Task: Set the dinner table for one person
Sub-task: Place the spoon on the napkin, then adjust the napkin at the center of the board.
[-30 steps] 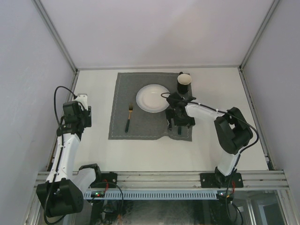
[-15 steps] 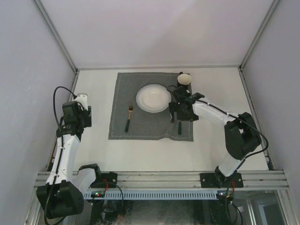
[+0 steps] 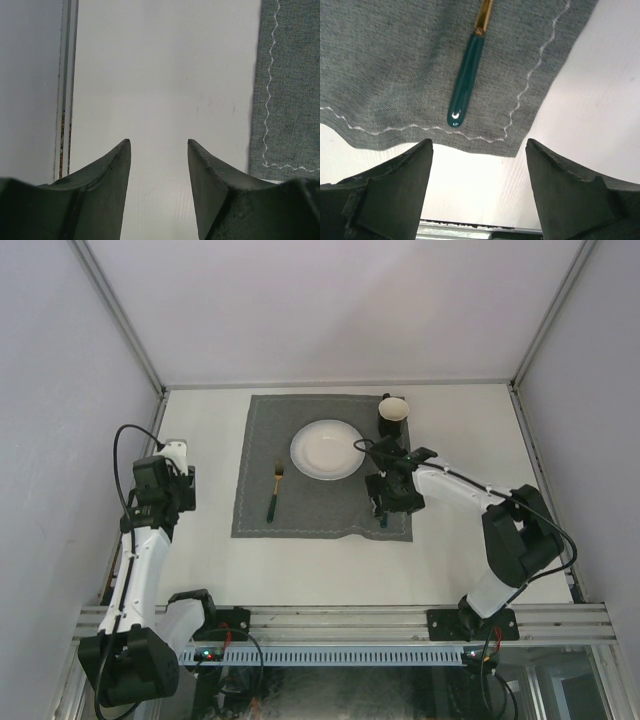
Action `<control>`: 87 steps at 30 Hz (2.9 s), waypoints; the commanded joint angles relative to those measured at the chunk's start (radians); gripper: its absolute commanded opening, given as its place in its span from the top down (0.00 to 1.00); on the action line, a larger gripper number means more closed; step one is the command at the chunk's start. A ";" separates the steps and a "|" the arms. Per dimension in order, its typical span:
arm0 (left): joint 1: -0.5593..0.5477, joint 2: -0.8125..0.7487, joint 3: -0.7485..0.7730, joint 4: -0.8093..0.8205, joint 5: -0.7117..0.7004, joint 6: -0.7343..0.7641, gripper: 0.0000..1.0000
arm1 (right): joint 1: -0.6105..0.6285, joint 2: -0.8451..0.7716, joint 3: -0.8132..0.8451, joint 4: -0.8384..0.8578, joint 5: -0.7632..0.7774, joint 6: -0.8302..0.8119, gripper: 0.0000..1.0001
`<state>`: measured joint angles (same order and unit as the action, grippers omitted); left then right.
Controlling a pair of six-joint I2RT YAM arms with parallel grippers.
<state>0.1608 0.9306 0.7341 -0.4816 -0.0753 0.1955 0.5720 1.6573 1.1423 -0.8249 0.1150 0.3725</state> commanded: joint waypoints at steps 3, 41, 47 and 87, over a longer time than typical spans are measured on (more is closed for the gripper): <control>0.010 0.011 0.011 0.024 0.016 0.013 0.46 | -0.014 -0.105 -0.056 0.006 0.026 -0.031 0.28; 0.008 0.007 0.011 0.019 0.018 0.014 0.47 | -0.109 -0.041 -0.186 0.082 -0.075 -0.079 0.60; 0.009 0.005 0.010 0.017 0.016 0.015 0.47 | -0.109 -0.018 -0.173 0.083 -0.094 -0.078 0.68; 0.010 -0.006 0.011 0.014 0.022 0.014 0.47 | -0.172 -0.091 -0.192 0.016 -0.112 -0.090 1.00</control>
<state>0.1608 0.9463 0.7341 -0.4816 -0.0711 0.1955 0.4049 1.6054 0.9485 -0.7933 0.0021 0.2932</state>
